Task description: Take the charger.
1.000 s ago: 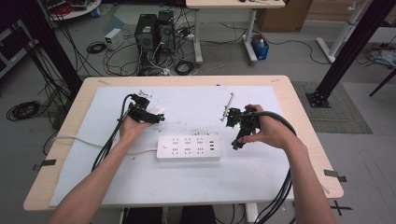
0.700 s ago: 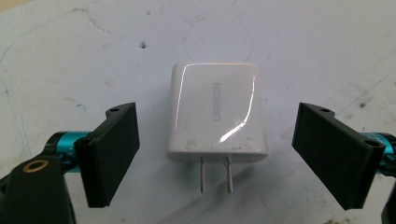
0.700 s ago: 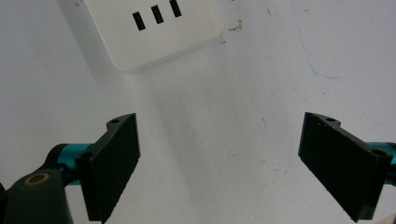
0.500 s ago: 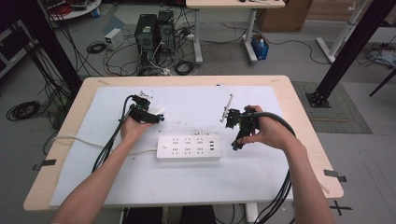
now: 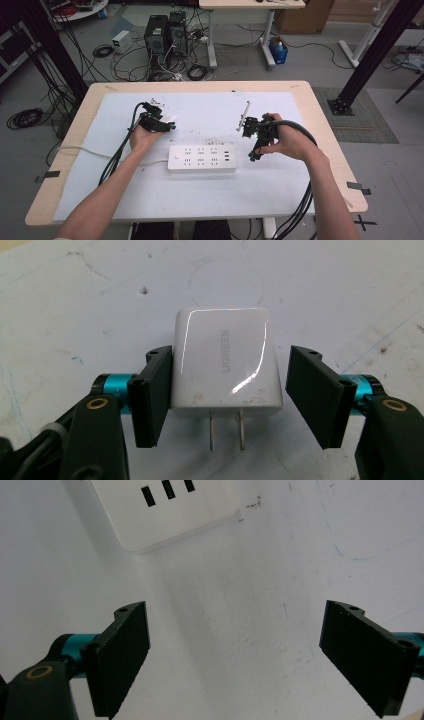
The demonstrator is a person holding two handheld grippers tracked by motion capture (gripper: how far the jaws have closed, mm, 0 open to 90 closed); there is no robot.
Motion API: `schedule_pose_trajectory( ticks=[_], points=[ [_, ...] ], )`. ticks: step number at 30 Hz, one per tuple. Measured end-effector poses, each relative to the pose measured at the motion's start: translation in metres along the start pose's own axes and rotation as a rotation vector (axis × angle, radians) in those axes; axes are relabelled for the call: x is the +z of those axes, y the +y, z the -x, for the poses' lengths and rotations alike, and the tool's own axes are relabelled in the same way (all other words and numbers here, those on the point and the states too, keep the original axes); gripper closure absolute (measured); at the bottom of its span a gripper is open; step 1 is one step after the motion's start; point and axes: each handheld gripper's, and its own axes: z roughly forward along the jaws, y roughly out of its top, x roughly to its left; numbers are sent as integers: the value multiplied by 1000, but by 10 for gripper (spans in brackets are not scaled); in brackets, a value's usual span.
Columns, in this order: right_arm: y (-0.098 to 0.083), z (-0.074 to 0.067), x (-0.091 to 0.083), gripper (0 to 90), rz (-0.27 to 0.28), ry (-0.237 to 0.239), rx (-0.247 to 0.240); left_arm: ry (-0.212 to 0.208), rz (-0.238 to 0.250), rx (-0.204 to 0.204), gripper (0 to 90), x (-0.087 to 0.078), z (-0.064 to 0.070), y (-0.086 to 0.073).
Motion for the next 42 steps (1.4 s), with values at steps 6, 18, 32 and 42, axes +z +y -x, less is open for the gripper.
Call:
schedule_pose_trajectory(
  ticks=[6,18,32,42],
  points=[
    [2,-2,1,122,-8,2,-5,8,-2,8,415,0,-1,-2],
    [3,-3,-2,122,5,1,-7,15,4,23,425,1,0,-2],
    [3,-4,-4,122,-5,-11,5,-3,25,52,425,-13,1,2],
    [7,-6,-8,122,-8,-22,18,-41,63,111,425,-47,9,10]
  ],
)
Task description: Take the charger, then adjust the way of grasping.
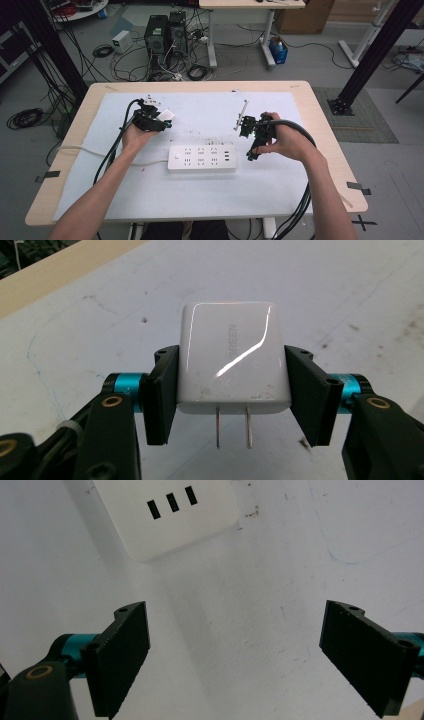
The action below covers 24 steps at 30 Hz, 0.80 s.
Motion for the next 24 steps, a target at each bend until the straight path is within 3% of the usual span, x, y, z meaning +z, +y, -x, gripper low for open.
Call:
schedule_pose_trajectory(
  ticks=[11,15,19,24],
  points=[
    [4,0,-3,122,-10,-28,28,-10,66,109,425,-43,25,7],
    [6,2,-8,122,18,-30,63,-28,105,142,425,-55,35,6],
    [11,3,-12,122,50,9,116,-48,167,195,424,-65,49,5],
    [19,1,-22,122,149,34,169,-67,232,247,425,-75,64,3]
  ],
)
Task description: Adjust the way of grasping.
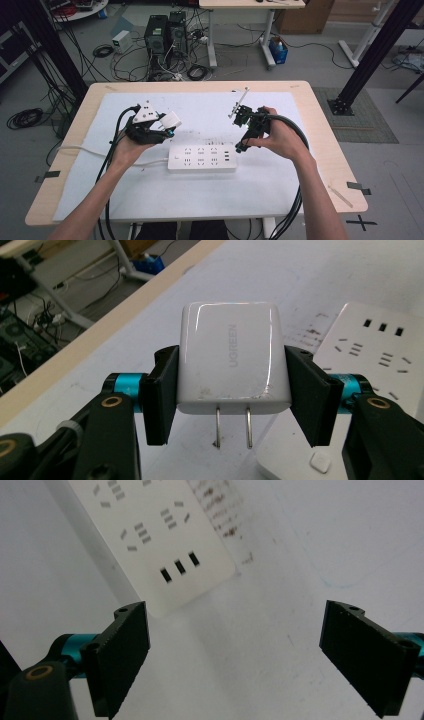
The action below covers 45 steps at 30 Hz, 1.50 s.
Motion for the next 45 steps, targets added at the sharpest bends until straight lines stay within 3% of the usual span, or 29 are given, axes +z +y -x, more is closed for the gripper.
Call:
schedule_pose_trajectory(
  ticks=[2,4,9,10,11,13,14,17,21,24,28,39,45],
  points=[
    [2,-1,-2,122,24,13,9,-2,12,7,425,-2,3,1],
    [7,-5,-6,122,85,56,34,5,27,52,424,-5,12,2],
    [11,-8,-6,122,117,99,67,19,73,110,424,-8,26,2],
    [11,-9,-5,122,145,156,93,21,75,119,425,-8,27,2],
    [11,-9,-5,122,145,156,93,28,82,135,425,-9,30,2],
    [12,-9,-5,122,183,200,115,37,101,175,425,-10,35,3],
    [12,-9,-5,122,207,230,130,38,107,181,425,-10,37,4],
    [12,-10,-5,122,238,259,145,41,133,210,424,-12,43,6],
    [15,-10,-1,122,278,366,195,45,156,256,425,-14,50,9],
    [16,-7,1,122,357,484,242,46,178,288,425,-16,56,11],
    [17,-5,2,122,412,577,314,51,204,328,425,-19,63,14],
    [16,-5,7,123,515,748,371,38,272,431,425,-22,83,22],
    [17,-8,10,123,529,801,382,19,303,453,425,-20,89,25]
  ],
)
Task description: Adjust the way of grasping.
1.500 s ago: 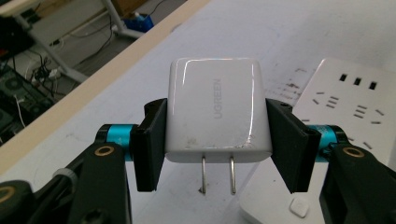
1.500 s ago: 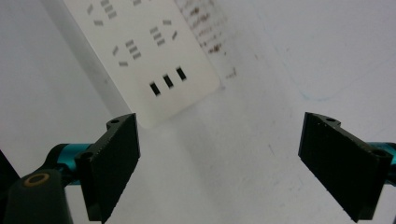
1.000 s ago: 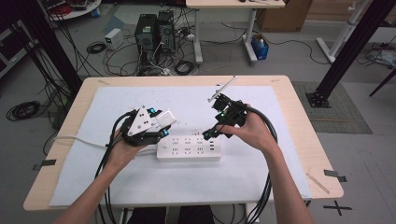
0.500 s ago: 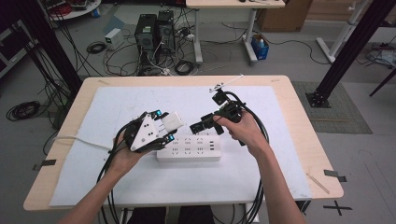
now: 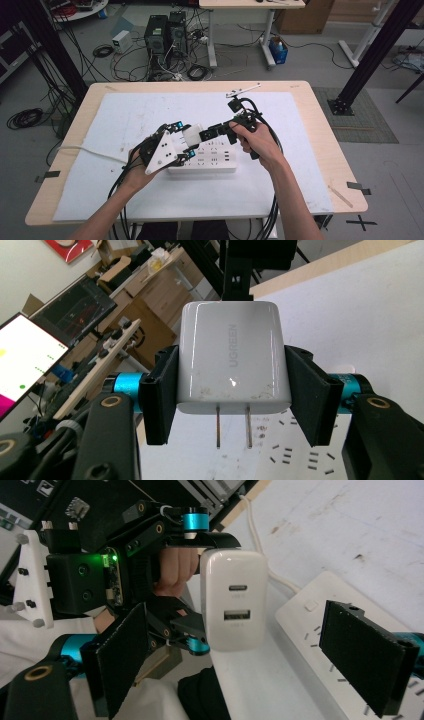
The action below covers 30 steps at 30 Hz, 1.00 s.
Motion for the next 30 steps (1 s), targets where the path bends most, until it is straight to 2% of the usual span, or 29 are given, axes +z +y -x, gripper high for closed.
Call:
schedule_pose_trajectory(
  ticks=[5,7,10,13,14,24,30],
  points=[
    [-1,0,6,123,-8,54,0,-11,15,9,425,2,2,2],
    [-2,0,8,175,-8,65,2,-14,25,7,425,1,3,3],
    [-2,1,10,183,3,84,7,-15,30,8,425,1,3,3],
    [-2,2,11,196,-2,69,12,-18,33,12,424,0,4,4],
    [-2,3,12,248,3,71,16,-18,35,14,425,0,4,4],
    [-4,3,13,414,24,89,16,-21,32,22,425,1,5,4],
    [-5,2,14,468,25,107,20,-24,36,21,425,2,5,4]
  ],
)
